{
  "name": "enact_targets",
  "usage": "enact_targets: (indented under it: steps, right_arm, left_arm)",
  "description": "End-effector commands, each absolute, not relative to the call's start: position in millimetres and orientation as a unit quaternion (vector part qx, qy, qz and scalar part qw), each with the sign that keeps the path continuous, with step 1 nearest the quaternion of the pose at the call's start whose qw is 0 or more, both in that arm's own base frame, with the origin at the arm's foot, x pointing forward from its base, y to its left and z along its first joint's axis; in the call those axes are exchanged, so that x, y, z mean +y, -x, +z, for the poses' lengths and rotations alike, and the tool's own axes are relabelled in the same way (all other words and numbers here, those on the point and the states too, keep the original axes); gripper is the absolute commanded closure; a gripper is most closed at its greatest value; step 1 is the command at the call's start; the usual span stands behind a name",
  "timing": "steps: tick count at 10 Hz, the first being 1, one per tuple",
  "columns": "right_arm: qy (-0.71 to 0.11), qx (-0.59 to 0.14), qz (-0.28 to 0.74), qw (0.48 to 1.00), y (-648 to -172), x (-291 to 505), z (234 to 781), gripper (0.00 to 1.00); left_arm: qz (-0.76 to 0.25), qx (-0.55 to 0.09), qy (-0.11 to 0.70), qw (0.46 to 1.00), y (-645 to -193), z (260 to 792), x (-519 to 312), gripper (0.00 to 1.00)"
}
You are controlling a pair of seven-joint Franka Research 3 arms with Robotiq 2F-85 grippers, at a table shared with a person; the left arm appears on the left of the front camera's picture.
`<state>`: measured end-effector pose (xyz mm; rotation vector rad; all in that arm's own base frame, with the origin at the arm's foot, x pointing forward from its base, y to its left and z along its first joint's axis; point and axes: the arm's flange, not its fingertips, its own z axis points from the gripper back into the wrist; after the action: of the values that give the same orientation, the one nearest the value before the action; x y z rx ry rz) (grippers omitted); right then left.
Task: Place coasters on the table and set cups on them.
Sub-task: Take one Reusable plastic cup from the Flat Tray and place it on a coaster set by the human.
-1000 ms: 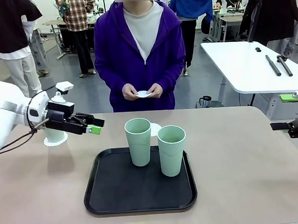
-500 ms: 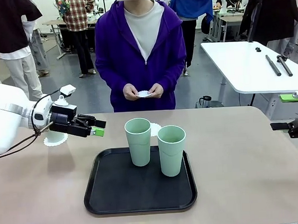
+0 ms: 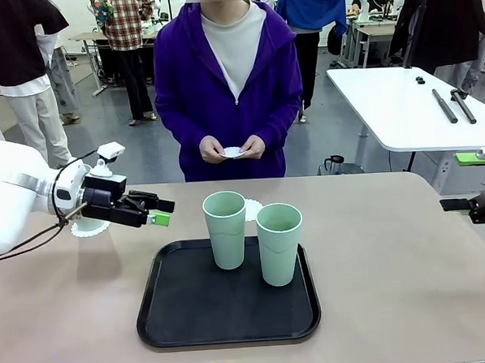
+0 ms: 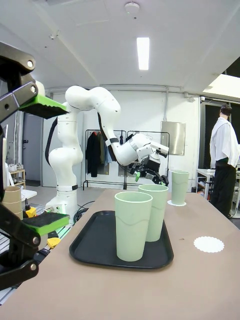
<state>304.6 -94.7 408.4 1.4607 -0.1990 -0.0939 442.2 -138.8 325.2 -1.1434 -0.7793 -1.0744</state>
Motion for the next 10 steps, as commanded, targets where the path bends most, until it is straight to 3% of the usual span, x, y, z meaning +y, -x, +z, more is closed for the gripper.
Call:
enact_targets:
  steps: [1, 6, 8, 10]
  right_arm:
    - [-0.669, -0.096, -0.038, 0.736, -306, -95, 408, 0.0]
    - [-0.669, -0.096, -0.038, 0.736, -306, -95, 408, 0.0]
    - [-0.669, -0.096, -0.038, 0.736, -306, -95, 408, 0.0]
    - [-0.669, -0.096, -0.038, 0.736, -306, -95, 408, 0.0]
  left_arm:
    - [-0.467, -0.36, 0.538, 0.602, -440, 301, -138, 0.0]
    - [-0.495, -0.443, 0.557, 0.499, -429, 262, -145, 0.0]
    - [-0.505, -0.454, 0.544, 0.492, -427, 253, -153, 0.0]
    - [-0.492, -0.452, 0.532, 0.52, -428, 249, -162, 0.0]
